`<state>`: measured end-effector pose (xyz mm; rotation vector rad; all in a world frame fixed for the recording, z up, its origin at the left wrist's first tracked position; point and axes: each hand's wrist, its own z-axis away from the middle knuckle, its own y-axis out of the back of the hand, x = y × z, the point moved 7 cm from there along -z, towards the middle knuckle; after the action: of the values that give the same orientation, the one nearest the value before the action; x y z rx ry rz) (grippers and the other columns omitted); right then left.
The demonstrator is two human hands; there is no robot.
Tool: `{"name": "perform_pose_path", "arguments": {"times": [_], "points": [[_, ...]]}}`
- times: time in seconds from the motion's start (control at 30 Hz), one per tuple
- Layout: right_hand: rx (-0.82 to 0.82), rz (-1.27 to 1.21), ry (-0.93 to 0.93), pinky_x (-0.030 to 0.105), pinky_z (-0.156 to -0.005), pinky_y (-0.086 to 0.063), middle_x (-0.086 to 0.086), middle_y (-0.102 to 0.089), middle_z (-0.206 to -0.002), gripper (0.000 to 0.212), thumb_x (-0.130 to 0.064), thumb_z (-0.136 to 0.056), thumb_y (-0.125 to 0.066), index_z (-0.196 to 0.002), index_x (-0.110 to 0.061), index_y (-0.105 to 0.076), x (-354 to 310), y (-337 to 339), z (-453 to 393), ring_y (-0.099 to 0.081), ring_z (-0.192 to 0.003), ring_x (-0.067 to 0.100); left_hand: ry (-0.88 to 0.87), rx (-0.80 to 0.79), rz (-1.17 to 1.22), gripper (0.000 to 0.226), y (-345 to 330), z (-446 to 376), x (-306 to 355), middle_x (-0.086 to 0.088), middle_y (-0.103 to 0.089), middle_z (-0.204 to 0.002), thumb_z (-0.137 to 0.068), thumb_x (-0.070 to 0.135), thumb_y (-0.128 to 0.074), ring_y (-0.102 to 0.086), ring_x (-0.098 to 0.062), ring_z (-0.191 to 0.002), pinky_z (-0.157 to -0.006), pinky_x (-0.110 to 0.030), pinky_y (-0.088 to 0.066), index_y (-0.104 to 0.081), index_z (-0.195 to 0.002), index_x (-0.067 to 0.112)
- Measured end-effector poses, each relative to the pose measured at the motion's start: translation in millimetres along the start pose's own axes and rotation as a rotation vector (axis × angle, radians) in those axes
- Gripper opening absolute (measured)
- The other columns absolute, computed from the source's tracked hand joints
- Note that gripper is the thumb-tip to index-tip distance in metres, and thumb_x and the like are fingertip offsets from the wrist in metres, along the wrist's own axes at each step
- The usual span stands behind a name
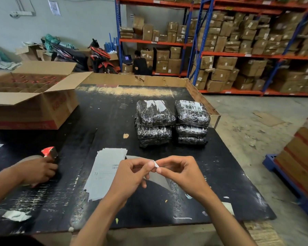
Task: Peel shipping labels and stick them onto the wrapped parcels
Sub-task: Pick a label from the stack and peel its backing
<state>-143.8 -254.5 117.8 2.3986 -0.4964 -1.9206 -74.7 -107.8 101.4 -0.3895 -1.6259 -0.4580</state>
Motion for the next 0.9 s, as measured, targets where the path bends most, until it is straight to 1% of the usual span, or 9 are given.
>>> {"name": "perform_pose_path", "arguments": {"times": [0.07,0.17,0.23,0.47,0.53,0.63,0.7,0.8,0.9], "points": [[-0.016,0.003,-0.007,0.058,-0.086,-0.057,0.004,-0.080,-0.093,0.016,-0.017,-0.084,-0.080,-0.100,-0.015,-0.081,-1,-1,2,-0.075,-0.091,0.034,-0.005,0.005,-0.014,0.016,-1,2,2,0.005,-0.065,-0.060,-0.091,0.021,-0.066,-0.054,-0.008,-0.051,-0.050,-0.023,-0.048,-0.079,-0.086,0.014],[-0.031,-0.019,-0.016,0.044,-0.087,-0.061,0.004,-0.080,-0.093,0.019,-0.013,-0.083,-0.081,-0.101,-0.008,-0.080,-2,-1,3,-0.077,-0.092,0.023,-0.015,0.020,-0.059,0.017,-2,3,4,0.009,-0.065,-0.058,-0.092,0.020,-0.065,-0.055,-0.008,-0.049,-0.050,-0.022,-0.048,-0.079,-0.085,0.013],[-0.040,-0.014,-0.014,0.038,-0.086,-0.061,0.004,-0.080,-0.092,0.020,-0.012,-0.081,-0.082,-0.100,-0.006,-0.080,-3,0,4,-0.077,-0.091,0.021,-0.018,0.020,-0.088,0.017,-2,4,3,0.008,-0.064,-0.057,-0.092,0.022,-0.065,-0.055,-0.010,-0.048,-0.050,-0.022,-0.049,-0.079,-0.086,0.015],[-0.071,0.083,-0.037,0.041,-0.081,-0.061,0.001,-0.080,-0.087,0.012,-0.016,-0.084,-0.080,-0.094,-0.010,-0.082,-4,4,5,-0.076,-0.087,0.026,-0.026,0.008,-0.172,0.019,-6,5,2,0.010,-0.065,-0.058,-0.092,0.025,-0.065,-0.058,-0.012,-0.047,-0.052,-0.020,-0.049,-0.078,-0.080,0.019],[-0.069,0.087,-0.047,0.038,-0.080,-0.061,0.001,-0.080,-0.086,0.011,-0.016,-0.084,-0.080,-0.093,-0.009,-0.082,-4,6,6,-0.076,-0.086,0.023,-0.038,0.007,-0.194,0.019,-7,5,3,0.010,-0.066,-0.058,-0.092,0.027,-0.065,-0.058,-0.013,-0.048,-0.052,-0.020,-0.049,-0.078,-0.079,0.020],[-0.055,0.091,-0.060,0.029,-0.073,-0.060,0.001,-0.080,-0.082,0.008,-0.015,-0.085,-0.079,-0.089,-0.009,-0.082,-4,9,7,-0.075,-0.078,0.013,-0.049,0.000,-0.202,0.020,-11,5,3,0.012,-0.066,-0.059,-0.091,0.028,-0.065,-0.059,-0.012,-0.050,-0.052,-0.019,-0.049,-0.078,-0.078,0.019],[-0.039,0.096,-0.066,0.025,-0.070,-0.058,0.000,-0.080,-0.080,0.005,-0.012,-0.085,-0.078,-0.087,-0.011,-0.083,-3,11,8,-0.073,-0.075,0.011,-0.055,0.000,-0.205,0.020,-14,5,3,0.012,-0.067,-0.062,-0.091,0.028,-0.065,-0.060,-0.011,-0.052,-0.052,-0.019,-0.049,-0.078,-0.079,0.019],[-0.020,0.091,-0.082,0.027,-0.068,-0.059,0.003,-0.080,-0.079,0.006,-0.009,-0.086,-0.076,-0.084,-0.010,-0.083,-2,12,8,-0.072,-0.072,0.011,-0.069,0.001,-0.208,0.021,-15,4,2,0.007,-0.070,-0.066,-0.090,0.030,-0.065,-0.061,-0.013,-0.055,-0.053,-0.019,-0.049,-0.078,-0.078,0.020],[-0.015,0.028,-0.136,0.026,-0.064,-0.057,0.008,-0.079,-0.077,0.008,-0.007,-0.086,-0.075,-0.082,-0.004,-0.081,0,11,8,-0.069,-0.065,0.012,-0.082,-0.007,-0.218,0.019,-16,4,1,0.005,-0.070,-0.068,-0.090,0.030,-0.066,-0.062,-0.015,-0.057,-0.053,-0.020,-0.050,-0.078,-0.076,0.022]]}}
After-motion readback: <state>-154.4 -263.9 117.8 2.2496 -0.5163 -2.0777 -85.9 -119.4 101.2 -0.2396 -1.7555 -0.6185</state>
